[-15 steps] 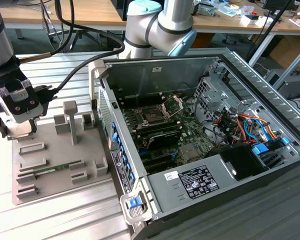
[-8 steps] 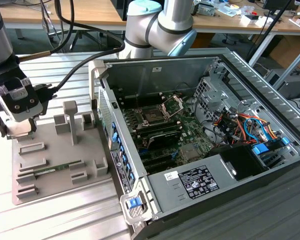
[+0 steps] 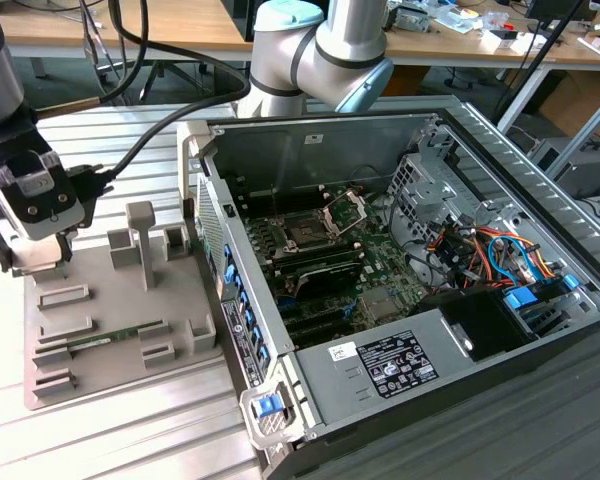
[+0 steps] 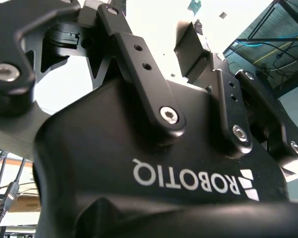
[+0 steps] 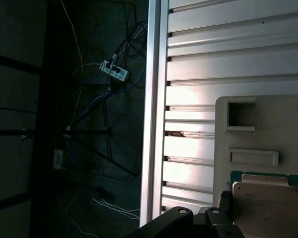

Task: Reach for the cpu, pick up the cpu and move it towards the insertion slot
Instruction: 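Pick up the cpu and move it towards the insertion slot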

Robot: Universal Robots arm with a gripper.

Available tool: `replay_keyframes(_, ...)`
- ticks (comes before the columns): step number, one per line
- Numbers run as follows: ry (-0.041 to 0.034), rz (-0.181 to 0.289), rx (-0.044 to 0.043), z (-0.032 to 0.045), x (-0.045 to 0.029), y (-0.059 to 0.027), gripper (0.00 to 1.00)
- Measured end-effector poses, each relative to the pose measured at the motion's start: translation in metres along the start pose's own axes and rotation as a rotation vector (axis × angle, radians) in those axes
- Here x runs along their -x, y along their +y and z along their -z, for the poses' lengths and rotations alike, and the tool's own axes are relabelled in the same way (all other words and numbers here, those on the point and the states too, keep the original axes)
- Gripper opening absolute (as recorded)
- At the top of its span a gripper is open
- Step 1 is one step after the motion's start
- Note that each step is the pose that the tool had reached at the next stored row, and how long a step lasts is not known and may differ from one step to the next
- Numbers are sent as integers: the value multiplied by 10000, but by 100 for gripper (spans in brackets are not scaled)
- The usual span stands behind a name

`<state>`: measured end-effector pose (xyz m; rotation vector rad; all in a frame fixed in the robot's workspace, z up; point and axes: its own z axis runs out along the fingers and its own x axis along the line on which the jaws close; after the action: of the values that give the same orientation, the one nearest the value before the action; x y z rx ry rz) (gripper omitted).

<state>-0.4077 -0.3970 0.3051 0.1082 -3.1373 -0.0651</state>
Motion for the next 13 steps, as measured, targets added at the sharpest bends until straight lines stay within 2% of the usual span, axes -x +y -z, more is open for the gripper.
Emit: replay_keyframes(13,0,0,0,61,0,3,55)
